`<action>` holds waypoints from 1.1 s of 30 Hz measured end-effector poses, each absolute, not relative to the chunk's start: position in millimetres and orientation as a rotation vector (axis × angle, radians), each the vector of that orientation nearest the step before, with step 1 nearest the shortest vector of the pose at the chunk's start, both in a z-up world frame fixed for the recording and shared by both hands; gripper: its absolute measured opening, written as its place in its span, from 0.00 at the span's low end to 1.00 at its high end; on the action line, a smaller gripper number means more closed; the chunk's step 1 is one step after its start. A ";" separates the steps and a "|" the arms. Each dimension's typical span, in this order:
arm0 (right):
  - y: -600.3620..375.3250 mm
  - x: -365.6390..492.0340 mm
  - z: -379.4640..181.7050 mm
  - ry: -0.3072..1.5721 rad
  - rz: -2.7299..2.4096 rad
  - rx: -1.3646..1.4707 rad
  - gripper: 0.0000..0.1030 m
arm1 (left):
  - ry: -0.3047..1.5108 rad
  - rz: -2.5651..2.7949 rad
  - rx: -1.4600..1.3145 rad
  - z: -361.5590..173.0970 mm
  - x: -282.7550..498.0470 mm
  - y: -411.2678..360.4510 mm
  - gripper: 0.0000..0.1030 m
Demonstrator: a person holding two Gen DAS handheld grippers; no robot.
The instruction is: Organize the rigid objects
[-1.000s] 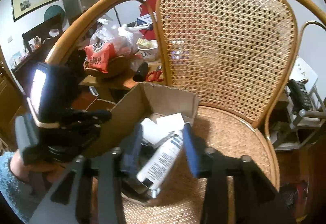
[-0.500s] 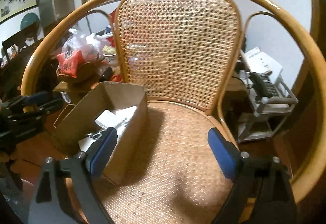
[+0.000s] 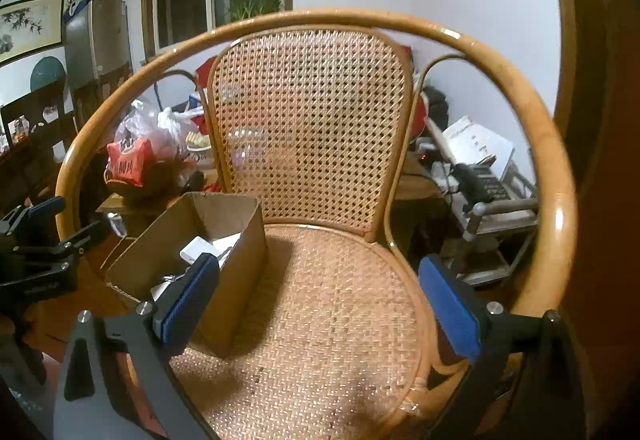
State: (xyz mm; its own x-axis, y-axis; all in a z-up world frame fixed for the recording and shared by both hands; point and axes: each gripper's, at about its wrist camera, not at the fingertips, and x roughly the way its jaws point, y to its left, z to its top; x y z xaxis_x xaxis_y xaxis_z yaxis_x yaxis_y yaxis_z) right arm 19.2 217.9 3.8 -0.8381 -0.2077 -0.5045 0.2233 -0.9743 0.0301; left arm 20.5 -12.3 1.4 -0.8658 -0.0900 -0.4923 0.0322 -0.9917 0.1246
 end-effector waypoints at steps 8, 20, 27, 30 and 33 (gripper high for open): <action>221.8 49.3 8.7 0.049 -2.855 0.643 1.00 | -0.153 -2.988 0.701 6.8 37.2 -12.7 0.99; 226.5 36.3 -11.0 0.041 -2.877 0.714 1.00 | -0.106 -2.991 0.678 -2.0 49.6 -7.0 0.99; 229.4 31.2 -15.1 0.085 -2.918 0.745 1.00 | -0.105 -2.994 0.723 -6.0 44.6 -8.9 0.99; 231.8 31.1 -15.0 0.074 -2.920 0.749 1.00 | -0.116 -2.983 0.720 -6.2 43.1 -10.1 0.99; 231.0 30.0 -16.0 0.086 -2.917 0.758 1.00 | -0.108 -2.982 0.733 -6.6 41.9 -12.7 0.99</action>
